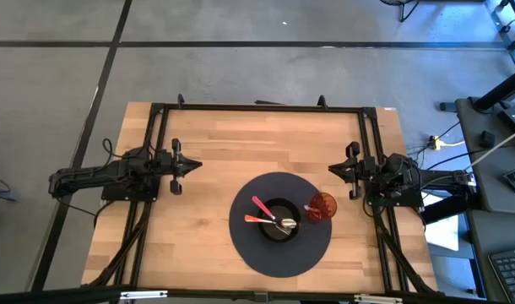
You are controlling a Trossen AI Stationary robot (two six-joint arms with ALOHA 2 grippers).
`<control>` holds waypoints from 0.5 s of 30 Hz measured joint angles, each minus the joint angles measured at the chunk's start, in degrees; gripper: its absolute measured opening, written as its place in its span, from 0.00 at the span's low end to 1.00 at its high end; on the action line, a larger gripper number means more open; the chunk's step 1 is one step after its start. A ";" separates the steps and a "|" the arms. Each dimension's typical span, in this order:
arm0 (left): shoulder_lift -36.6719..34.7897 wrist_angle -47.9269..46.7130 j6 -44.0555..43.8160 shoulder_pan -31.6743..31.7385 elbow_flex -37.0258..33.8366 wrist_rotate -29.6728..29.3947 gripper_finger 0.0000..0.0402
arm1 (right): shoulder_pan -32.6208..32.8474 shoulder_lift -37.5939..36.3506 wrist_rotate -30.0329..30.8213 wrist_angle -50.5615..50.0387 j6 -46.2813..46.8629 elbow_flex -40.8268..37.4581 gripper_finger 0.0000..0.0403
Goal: Pick & Place Utensil
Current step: Return to Home Position
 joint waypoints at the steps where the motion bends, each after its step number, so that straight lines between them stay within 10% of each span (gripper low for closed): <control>1: 0.01 0.00 0.00 0.01 0.00 -0.01 0.01 | 0.00 0.00 0.01 0.00 -0.03 0.00 0.09; 15: 0.01 0.00 0.00 -0.01 0.00 0.01 0.01 | 0.00 0.00 0.01 0.00 -0.17 0.00 0.09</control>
